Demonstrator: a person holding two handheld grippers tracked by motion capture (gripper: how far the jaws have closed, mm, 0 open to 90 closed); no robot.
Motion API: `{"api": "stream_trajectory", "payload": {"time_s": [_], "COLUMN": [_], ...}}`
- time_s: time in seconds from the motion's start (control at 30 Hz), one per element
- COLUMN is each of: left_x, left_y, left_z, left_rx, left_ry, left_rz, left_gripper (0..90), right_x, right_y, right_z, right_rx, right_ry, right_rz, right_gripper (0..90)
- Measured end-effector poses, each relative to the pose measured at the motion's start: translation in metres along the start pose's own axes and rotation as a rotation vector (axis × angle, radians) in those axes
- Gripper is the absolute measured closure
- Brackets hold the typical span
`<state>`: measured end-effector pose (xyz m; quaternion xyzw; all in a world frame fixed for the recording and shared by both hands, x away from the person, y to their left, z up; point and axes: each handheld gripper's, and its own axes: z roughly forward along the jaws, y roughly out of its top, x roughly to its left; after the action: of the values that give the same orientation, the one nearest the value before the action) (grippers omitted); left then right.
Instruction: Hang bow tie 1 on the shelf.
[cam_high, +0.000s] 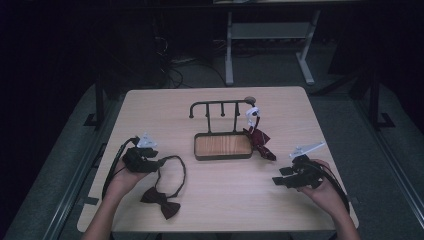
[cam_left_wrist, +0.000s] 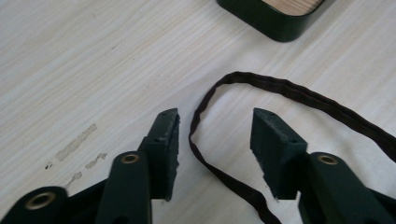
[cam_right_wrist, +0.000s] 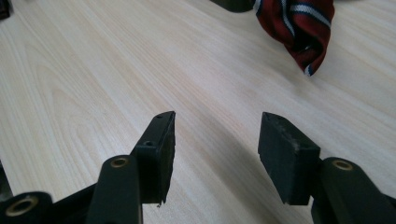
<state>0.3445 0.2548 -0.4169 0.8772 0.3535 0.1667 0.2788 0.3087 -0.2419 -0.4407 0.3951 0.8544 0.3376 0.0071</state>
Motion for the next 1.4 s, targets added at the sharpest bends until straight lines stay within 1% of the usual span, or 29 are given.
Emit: {"api": "stream_trajectory", "payload": {"time_s": [0.03,0.07,0.13,0.17,0.2,0.23,0.27,0.3,0.4,0.47,0.53,0.63,0.7,0.77,0.8,0.83,0.87,0.93,1.13,1.23,1.27,1.4], "left_x": [0.002,0.003,0.005,0.006,0.007,0.007,0.008,0.009,0.011,0.013,0.014,0.017,0.018,0.019,0.018,0.019,0.019,0.020,0.019,0.018,0.019,0.018], "left_y": [0.001,0.002,0.004,0.004,0.006,0.007,0.009,0.009,0.012,0.013,0.014,0.015,0.015,0.015,0.015,0.015,0.014,0.014,0.015,0.014,0.014,0.015], "left_z": [0.002,0.005,0.009,0.012,0.013,0.015,0.017,0.018,0.023,0.025,0.027,0.031,0.035,0.037,0.039,0.041,0.042,0.043,0.046,0.045,0.045,0.040], "left_rx": [0.012,0.017,0.036,0.044,0.055,0.067,0.077,0.076,0.110,0.120,0.130,0.151,0.161,0.178,0.179,0.182,0.185,0.195,0.216,0.222,0.234,0.226], "left_ry": [-0.006,-0.018,-0.026,-0.026,-0.021,-0.021,-0.017,-0.016,-0.004,-0.010,-0.004,-0.010,-0.012,-0.015,-0.013,-0.017,-0.026,-0.031,-0.049,-0.070,-0.080,-0.103], "left_rz": [0.000,-0.007,-0.015,-0.018,-0.004,-0.006,0.006,0.009,0.010,0.010,0.010,0.011,0.002,0.009,0.003,0.007,0.002,0.006,0.011,0.014,0.024,0.027], "left_gripper": [54.8,57.8,59.3,59.2,59.5,59.9,60.0,60.8,62.4,64.7,65.1,66.9,67.8,68.6,69.1,69.5,69.6,71.4,81.0,86.4,88.1,89.4], "right_x": [0.001,0.001,0.002,0.002,0.002,0.002,0.001,0.001,0.000,0.000,0.000,-0.002,-0.002,-0.002,-0.002,-0.002,-0.002,-0.002,-0.001,-0.001,-0.002,-0.002], "right_y": [-0.001,-0.001,-0.003,-0.003,-0.003,-0.004,-0.004,-0.004,-0.005,-0.005,-0.005,-0.006,-0.007,-0.007,-0.007,-0.007,-0.007,-0.008,-0.007,-0.007,-0.007,-0.008], "right_z": [0.001,0.001,0.000,0.000,-0.001,-0.001,-0.001,-0.001,0.000,0.000,0.000,-0.001,-0.001,-0.002,-0.002,-0.003,-0.003,-0.004,-0.005,-0.006,-0.006,-0.006], "right_rx": [0.003,0.005,0.001,-0.001,-0.002,-0.004,-0.006,-0.010,-0.007,-0.004,-0.006,-0.010,-0.011,-0.012,-0.016,-0.019,-0.023,-0.026,-0.036,-0.042,-0.043,-0.046], "right_ry": [-0.003,-0.006,0.008,0.004,0.004,0.008,0.009,0.009,0.011,0.015,0.016,0.015,0.017,0.018,0.018,0.018,0.021,0.024,0.023,0.026,0.025,0.032], "right_rz": [-0.004,-0.009,0.000,-0.003,0.001,0.005,0.003,-0.002,-0.004,0.002,0.000,-0.005,-0.003,-0.001,-0.002,-0.003,-0.004,-0.004,-0.014,-0.012,-0.015,-0.010], "right_gripper": [46.0,46.0,45.9,46.0,46.1,46.1,46.1,46.1,46.1,46.1,46.1,46.6,46.5,46.6,46.7,46.7,46.9,47.2,48.4,49.1,49.2,49.2]}}
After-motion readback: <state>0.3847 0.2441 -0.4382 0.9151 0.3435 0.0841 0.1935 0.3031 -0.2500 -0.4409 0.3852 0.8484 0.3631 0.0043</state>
